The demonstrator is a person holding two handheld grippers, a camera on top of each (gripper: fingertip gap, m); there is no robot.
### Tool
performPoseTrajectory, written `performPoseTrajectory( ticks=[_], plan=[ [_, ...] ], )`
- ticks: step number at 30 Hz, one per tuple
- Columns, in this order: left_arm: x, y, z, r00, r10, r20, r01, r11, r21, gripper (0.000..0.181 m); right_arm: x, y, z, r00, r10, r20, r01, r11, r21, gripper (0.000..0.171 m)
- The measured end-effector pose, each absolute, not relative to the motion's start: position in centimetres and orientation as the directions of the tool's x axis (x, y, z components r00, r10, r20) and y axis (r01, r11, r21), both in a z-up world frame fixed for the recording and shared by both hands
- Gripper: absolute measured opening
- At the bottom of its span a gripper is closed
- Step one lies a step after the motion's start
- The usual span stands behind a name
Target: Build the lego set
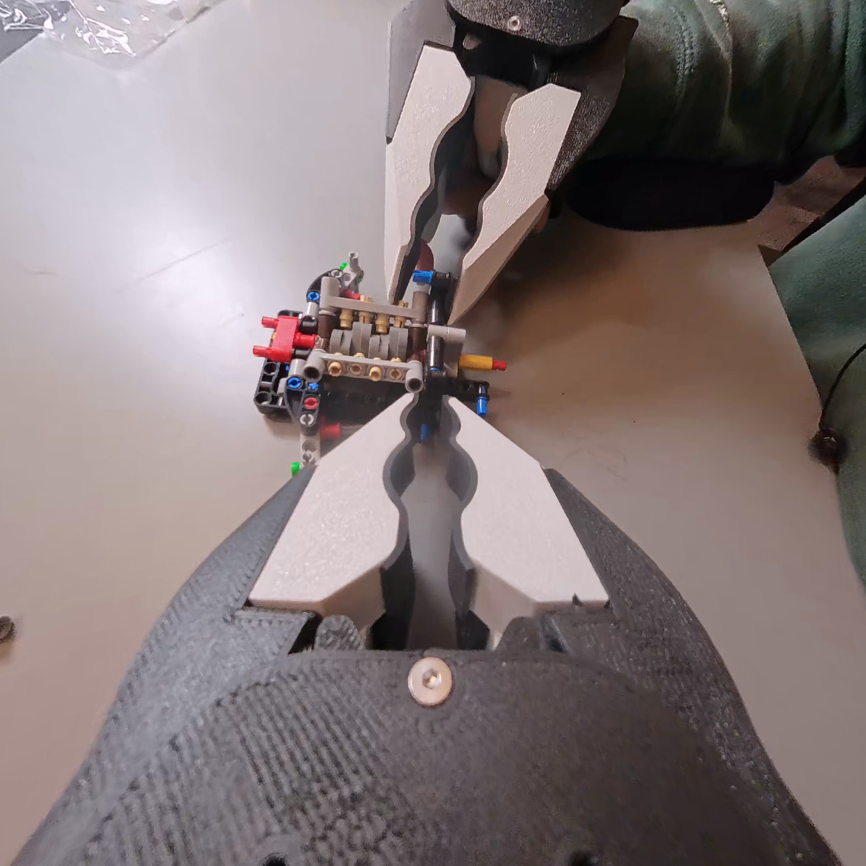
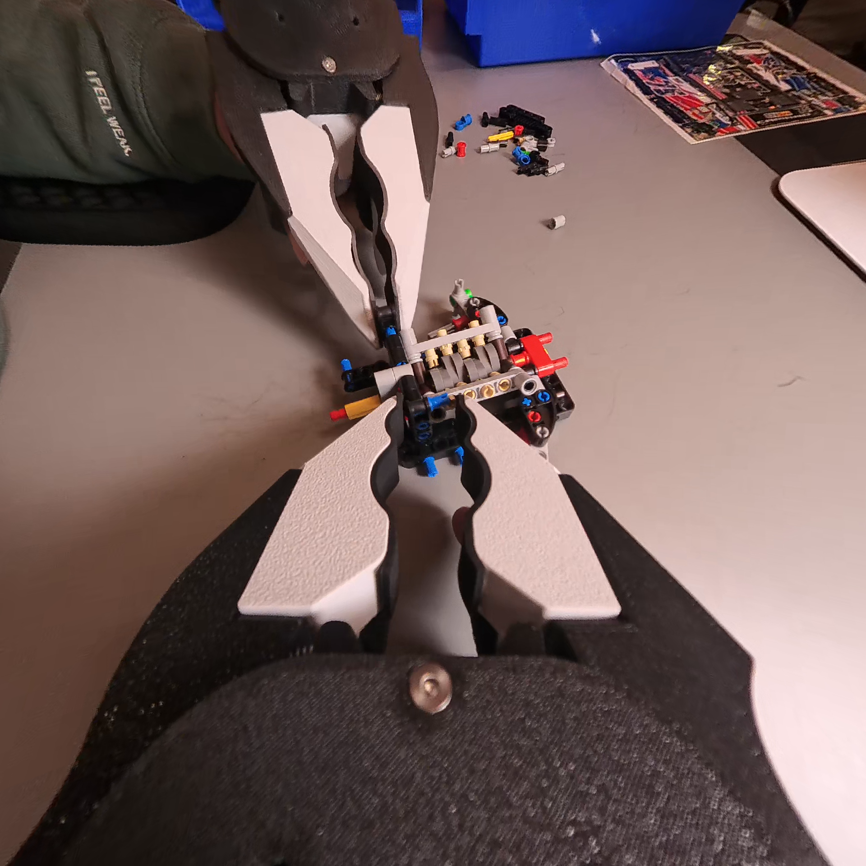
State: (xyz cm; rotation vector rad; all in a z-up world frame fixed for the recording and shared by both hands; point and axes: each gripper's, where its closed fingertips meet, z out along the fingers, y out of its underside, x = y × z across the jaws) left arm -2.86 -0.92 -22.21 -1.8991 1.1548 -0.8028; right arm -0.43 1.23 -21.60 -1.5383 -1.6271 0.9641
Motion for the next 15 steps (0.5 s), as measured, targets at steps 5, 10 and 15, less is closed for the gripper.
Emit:
performPoseTrajectory(
  ticks=[5,10,15],
  plan=[
    [-2.69,-0.93,-22.24,0.387,-0.913,0.128,-0.43,-0.302,-0.851,0.006,-0.32,1.24,-21.63,-0.057,0.998,-0.02,0.489,0.011,-0.872,0.021],
    [-2.66,-0.94,-22.23,0.387,-0.91,0.15,-0.422,-0.32,-0.848,0.006,-0.31,1.26,-21.64,-0.056,0.998,-0.022,0.489,0.008,-0.872,0.021],
    [-3.33,-0.99,-21.89,0.403,-0.904,0.142,-0.44,-0.327,-0.836,0.014,-0.52,0.93,-21.63,-0.072,0.997,-0.015,0.488,0.022,-0.872,0.021]
  ],
)
